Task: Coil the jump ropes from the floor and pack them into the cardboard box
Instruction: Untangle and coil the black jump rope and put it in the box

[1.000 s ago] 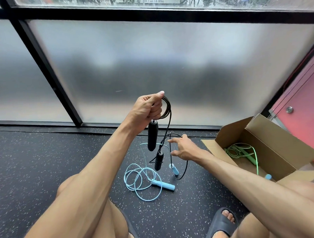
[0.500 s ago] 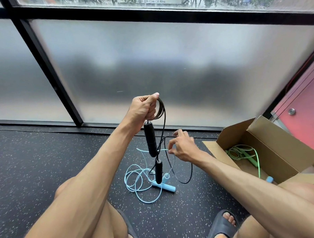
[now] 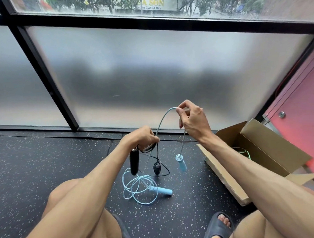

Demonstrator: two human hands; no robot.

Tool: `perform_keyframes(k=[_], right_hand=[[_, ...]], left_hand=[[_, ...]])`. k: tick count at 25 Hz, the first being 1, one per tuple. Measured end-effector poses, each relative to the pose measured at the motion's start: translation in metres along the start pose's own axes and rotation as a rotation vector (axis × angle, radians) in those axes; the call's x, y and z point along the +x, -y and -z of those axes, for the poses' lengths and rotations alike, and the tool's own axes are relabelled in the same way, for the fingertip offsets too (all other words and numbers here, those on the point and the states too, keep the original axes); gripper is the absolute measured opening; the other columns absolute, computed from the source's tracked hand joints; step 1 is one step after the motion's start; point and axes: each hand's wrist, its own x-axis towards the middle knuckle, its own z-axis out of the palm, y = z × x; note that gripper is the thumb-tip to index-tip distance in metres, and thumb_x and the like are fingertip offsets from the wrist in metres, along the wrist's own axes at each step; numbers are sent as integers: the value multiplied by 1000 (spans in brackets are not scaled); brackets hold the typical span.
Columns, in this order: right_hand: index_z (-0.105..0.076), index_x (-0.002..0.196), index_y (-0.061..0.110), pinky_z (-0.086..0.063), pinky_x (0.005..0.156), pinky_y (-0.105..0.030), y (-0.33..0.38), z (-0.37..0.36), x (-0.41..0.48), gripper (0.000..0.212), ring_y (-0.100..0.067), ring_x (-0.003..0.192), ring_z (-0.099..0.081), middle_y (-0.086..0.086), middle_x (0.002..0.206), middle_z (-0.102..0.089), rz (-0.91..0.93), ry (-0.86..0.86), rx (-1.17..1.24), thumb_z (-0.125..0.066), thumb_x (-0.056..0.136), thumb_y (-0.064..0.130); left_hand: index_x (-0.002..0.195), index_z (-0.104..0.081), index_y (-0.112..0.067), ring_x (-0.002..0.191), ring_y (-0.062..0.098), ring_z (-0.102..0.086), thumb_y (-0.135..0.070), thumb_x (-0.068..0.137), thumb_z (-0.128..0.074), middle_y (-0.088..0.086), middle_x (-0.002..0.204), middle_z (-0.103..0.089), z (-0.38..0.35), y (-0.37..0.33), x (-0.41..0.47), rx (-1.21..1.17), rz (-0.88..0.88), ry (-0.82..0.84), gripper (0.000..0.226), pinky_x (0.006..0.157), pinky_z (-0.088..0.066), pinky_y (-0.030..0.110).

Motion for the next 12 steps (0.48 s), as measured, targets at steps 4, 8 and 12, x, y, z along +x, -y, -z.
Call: perform_keyframes(k=[4,8,12], right_hand=[[-61,89,20,-57,60,-40,-15,-3,2,10,-12,58,-67,3,68,-67,-1,-41,-35,-60,97,26],[-68,92,15,-53,89,-39,-26,-16,1,3,-15,94,-65,-2,101,-68,4,92,-22,-65,92,14],[-70,101,17,-52,97,-37,-29,-21,-2,17,-5,94,-61,-5,124,-63,-35,258,-62,-58,95,7]], left_hand=[[58,-48,-18,42,13,-25,-21,96,-62,-4,49,-32,-6,-2,-5,-126,-29,258,41,45,-22,23],[54,-50,-22,47,11,-21,-21,97,-61,-6,53,-29,1,-4,-6,-258,-93,383,44,47,-18,26],[63,-45,-17,47,11,-18,-25,97,-61,-5,54,-26,8,-9,-10,-367,-184,415,38,46,-17,23]])
